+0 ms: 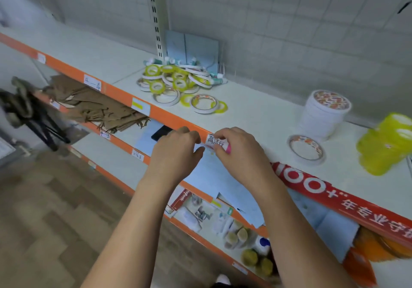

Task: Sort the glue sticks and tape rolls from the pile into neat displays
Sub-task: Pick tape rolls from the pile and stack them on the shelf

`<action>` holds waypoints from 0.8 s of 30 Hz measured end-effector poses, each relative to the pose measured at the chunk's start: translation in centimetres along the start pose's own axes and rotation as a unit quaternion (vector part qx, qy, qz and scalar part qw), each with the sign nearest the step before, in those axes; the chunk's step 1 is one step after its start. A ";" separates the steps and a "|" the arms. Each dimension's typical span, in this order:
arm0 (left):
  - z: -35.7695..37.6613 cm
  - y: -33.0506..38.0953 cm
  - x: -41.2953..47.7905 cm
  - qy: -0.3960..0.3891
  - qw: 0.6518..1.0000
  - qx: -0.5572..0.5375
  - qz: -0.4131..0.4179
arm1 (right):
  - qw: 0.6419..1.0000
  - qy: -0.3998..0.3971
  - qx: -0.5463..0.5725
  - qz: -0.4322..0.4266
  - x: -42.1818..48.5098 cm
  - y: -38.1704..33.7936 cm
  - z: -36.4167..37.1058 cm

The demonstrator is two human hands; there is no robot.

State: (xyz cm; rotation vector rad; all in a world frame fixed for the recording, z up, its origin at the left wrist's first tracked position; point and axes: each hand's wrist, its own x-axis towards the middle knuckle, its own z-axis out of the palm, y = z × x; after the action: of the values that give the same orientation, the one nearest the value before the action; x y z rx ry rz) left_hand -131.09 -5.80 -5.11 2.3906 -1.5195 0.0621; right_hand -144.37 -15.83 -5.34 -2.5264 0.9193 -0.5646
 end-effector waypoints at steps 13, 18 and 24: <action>0.7 -6.4 9.1 -0.010 0.998 -0.017 -0.057 | 0.999 -0.034 0.009 0.000 12.4 -0.8 4.4; 1.7 -7.7 12.0 -0.015 0.999 -0.038 -0.022 | 1.000 -0.006 -0.008 0.025 14.5 -0.1 5.0; 2.0 -9.3 16.6 -0.025 0.997 -0.048 0.058 | 0.994 0.000 -0.049 0.094 17.0 0.6 6.1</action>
State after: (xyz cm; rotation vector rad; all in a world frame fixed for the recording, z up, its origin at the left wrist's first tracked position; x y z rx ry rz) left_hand -115.75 -17.30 -5.88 2.2439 -1.6439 -0.0439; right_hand -129.70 -26.34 -6.79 -2.4892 1.1956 -0.4705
